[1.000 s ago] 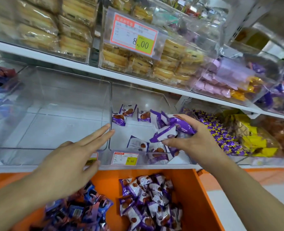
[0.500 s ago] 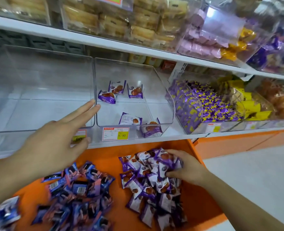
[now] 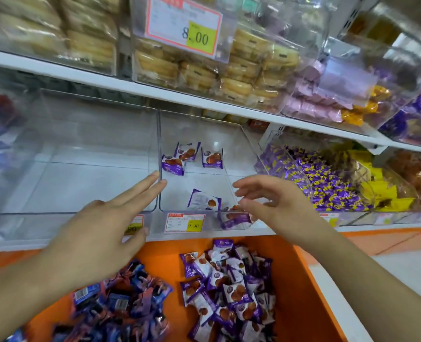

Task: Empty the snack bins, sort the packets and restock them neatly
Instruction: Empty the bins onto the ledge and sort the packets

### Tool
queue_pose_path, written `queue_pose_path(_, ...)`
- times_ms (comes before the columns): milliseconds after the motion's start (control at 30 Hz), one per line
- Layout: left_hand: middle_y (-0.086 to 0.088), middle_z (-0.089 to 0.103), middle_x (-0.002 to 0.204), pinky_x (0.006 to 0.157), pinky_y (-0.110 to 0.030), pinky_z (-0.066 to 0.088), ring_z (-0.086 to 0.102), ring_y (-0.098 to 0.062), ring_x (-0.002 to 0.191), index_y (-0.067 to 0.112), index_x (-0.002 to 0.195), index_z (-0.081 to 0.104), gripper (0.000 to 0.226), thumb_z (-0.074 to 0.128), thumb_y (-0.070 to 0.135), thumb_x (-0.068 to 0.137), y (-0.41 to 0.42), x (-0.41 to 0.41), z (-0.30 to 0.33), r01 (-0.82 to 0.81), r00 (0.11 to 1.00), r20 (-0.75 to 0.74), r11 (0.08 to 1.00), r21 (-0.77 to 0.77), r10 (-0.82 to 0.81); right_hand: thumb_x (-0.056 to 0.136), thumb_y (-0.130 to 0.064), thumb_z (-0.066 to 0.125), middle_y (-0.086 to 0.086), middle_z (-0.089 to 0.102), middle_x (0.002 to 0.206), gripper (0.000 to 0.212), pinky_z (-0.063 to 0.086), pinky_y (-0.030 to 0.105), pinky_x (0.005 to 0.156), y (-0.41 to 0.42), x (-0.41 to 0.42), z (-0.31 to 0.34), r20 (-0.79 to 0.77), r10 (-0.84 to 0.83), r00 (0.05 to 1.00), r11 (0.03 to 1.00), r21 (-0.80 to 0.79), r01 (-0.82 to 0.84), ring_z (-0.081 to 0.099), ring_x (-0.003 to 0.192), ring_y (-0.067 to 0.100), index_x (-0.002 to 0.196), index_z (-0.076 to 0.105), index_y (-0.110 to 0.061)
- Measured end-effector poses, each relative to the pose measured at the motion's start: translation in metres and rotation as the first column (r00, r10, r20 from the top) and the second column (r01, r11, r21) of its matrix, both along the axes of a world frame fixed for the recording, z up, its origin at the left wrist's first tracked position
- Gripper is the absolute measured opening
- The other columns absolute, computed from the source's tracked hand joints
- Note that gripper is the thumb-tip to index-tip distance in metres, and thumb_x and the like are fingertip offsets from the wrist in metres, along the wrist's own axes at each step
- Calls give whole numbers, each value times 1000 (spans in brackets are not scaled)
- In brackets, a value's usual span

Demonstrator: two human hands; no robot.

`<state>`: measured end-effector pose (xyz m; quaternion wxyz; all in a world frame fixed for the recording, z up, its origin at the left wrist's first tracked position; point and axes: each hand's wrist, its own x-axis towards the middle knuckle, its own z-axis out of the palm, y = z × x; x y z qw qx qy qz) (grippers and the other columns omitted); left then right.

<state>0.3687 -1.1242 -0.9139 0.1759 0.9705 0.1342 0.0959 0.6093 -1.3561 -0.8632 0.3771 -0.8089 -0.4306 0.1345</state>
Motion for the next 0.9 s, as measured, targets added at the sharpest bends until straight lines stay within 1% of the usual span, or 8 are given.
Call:
queue_pose_path(67, 45, -9, 160, 69, -35, 56, 44, -13, 44, 62, 156, -1, 96, 66, 37, 92, -6, 4, -8, -32, 999, 3, 999, -24, 32, 95, -16, 75, -10, 74, 108, 30, 60, 37, 84, 26, 14, 10, 59, 19, 998, 998, -56, -16, 71, 101, 9, 115, 74, -37)
queue_pose_path(167, 47, -15, 157, 72, -35, 58, 47, -12, 52, 64, 154, -7, 94, 61, 40, 94, -4, 7, -3, -64, 998, 21, 997, -38, 65, 97, -29, 73, -15, 68, 120, 29, 59, 31, 93, 66, 37, 5, 76, 69, 995, 949, -311, -42, 69, 104, 5, 123, 70, -41)
queue_pose_path(267, 50, -22, 152, 75, -30, 55, 48, -9, 63, 66, 151, -14, 93, 57, 43, 95, -4, 9, -7, -54, 999, -2, 998, -30, 53, 101, -42, 67, -12, 65, 133, 33, 52, 32, 102, 92, 57, -20, 83, 135, 987, 812, -580, -62, 64, 115, 10, 133, 66, -38)
queue_pose_path(367, 51, -21, 152, 76, -25, 49, 48, -7, 62, 67, 151, -11, 94, 59, 42, 94, -3, 8, -10, -61, 998, 24, 998, -22, 61, 103, -51, 58, -9, 64, 137, 41, 48, 30, 99, 102, 66, -36, 103, 214, 971, 691, -719, -76, 62, 118, 13, 140, 63, -33)
queue_pose_path(500, 52, -27, 149, 81, -23, 47, 48, -7, 62, 67, 149, -17, 91, 54, 44, 96, -1, 7, -11, -25, 1000, -19, 1000, -9, 25, 100, -50, 64, -13, 72, 120, 32, 53, 29, 91, 106, 70, -39, 33, 226, 974, 701, -699, -139, 69, 102, 7, 130, 69, -37)
queue_pose_path(600, 51, -26, 150, 82, -23, 47, 47, -7, 56, 65, 151, -15, 92, 55, 43, 96, 1, 9, -10, -44, 999, -12, 999, 18, 45, 96, -44, 73, -15, 72, 112, 25, 53, 26, 86, 104, 73, -44, 3, 269, 963, 694, -694, -192, 68, 105, 6, 120, 72, -39)
queue_pose_path(733, 51, -29, 148, 90, -25, 49, 49, -8, 59, 65, 149, -20, 91, 52, 44, 98, 0, 10, -10, -34, 999, -34, 998, 45, 36, 91, -42, 79, -12, 73, 113, 24, 60, 35, 93, 102, 76, -52, -25, 249, 968, 711, -674, -200, 70, 104, 5, 114, 72, -44)
queue_pose_path(900, 50, -25, 152, 88, -22, 44, 48, -5, 52, 63, 152, -15, 93, 56, 43, 96, 1, 11, -12, -48, 999, -9, 997, 53, 48, 88, -34, 83, -6, 78, 104, 24, 63, 38, 90, 102, 74, -46, -100, 206, 973, 724, -654, -220, 75, 89, 7, 109, 72, -40)
